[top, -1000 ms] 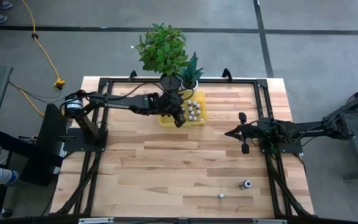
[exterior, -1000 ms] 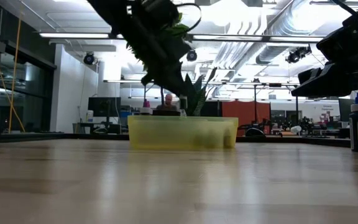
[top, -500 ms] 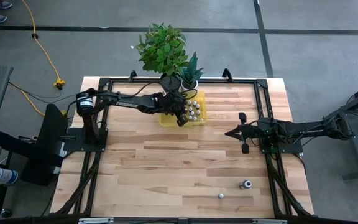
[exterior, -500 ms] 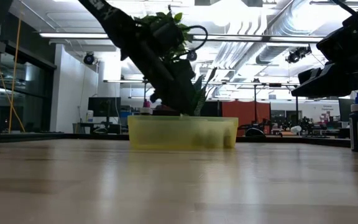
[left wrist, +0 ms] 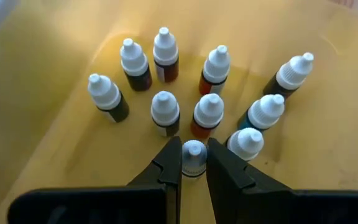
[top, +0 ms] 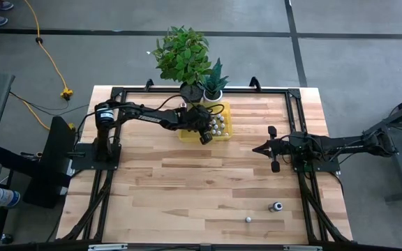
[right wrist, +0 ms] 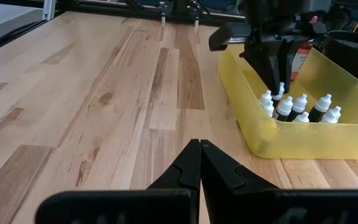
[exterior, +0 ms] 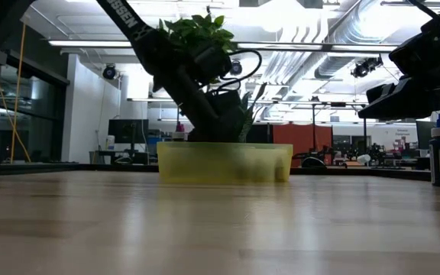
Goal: Pick & Place food coloring
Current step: Put the small brown food coloring bottle into the yellow bin
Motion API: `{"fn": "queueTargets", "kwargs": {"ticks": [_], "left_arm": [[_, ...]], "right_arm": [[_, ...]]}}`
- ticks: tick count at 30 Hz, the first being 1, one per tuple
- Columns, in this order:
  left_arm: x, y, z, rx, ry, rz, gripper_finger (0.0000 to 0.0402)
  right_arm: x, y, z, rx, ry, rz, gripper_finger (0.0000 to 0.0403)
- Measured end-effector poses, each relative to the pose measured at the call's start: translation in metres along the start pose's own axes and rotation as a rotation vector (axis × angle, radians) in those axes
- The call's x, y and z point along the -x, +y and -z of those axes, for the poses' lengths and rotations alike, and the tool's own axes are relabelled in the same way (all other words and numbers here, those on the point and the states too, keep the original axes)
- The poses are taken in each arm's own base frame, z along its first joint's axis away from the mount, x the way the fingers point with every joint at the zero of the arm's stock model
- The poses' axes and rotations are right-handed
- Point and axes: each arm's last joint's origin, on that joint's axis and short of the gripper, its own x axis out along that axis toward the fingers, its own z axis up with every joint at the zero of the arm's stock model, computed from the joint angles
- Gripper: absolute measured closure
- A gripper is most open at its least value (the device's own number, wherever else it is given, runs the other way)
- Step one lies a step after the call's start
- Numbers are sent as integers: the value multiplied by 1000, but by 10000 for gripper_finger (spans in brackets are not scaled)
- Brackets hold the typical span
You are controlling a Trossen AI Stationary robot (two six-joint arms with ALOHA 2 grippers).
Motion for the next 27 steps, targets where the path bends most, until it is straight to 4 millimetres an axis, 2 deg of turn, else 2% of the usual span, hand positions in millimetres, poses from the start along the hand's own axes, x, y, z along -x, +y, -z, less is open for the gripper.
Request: {"fn": "queueTargets", "kwargs": {"ticks": [8, 10, 15, 27], "left_arm": [[0, 0, -3, -109, -32, 1, 342], [-7, -1, -1, -133, -42, 3, 333], [-13, -1, 3, -142, -31, 14, 323], [-12, -2, 0, -140, -57, 17, 321]], "right_arm": [[0, 0, 0, 0, 0, 0, 402], [0, 0, 0, 0, 0, 0, 402], [0, 0, 0, 0, 0, 0, 402], [0, 0, 0, 0, 0, 0, 402]]}}
